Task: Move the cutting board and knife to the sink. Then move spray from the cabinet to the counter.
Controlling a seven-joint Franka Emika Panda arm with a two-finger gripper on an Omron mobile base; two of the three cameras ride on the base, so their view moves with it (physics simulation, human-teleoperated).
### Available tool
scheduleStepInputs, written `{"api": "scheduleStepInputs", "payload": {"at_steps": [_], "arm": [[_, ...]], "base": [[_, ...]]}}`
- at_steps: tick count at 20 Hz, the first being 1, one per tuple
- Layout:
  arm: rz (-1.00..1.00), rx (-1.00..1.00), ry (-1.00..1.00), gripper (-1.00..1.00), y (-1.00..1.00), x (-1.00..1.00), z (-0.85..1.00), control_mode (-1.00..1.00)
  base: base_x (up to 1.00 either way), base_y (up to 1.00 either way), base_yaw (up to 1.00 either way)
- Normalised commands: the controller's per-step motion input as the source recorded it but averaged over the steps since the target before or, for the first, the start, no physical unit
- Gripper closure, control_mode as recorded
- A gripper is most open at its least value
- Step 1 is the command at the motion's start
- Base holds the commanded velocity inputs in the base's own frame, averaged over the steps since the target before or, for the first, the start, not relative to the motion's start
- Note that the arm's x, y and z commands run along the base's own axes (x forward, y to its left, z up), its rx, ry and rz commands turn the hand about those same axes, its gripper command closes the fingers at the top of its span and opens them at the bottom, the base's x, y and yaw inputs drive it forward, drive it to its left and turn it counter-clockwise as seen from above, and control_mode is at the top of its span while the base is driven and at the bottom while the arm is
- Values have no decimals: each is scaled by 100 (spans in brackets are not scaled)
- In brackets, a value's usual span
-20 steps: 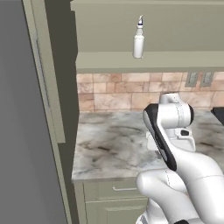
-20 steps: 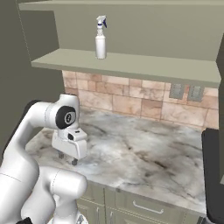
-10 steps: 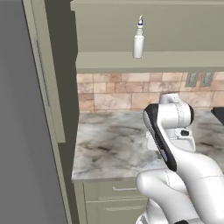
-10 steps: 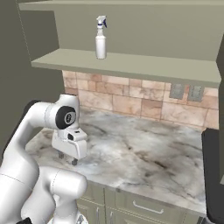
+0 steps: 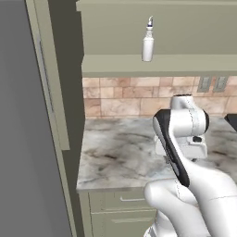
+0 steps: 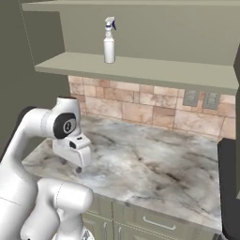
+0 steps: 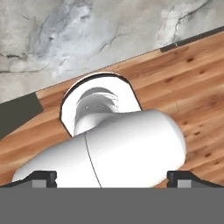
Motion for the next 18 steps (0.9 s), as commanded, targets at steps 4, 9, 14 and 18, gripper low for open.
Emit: {"api": "scheduleStepInputs", "payload": {"at_steps": [4, 9, 14, 18], "arm": [[5, 0, -55, -100, 16, 0, 32, -100], [0, -2, -46, -100, 19, 0, 35, -100], [0, -2, -30, -100, 17, 0, 42, -100], [1, -11, -18, -100, 9, 3, 46, -100]], "base": [[0, 0, 0], [0, 0, 0], [0, 0, 0], [0, 0, 0]]}}
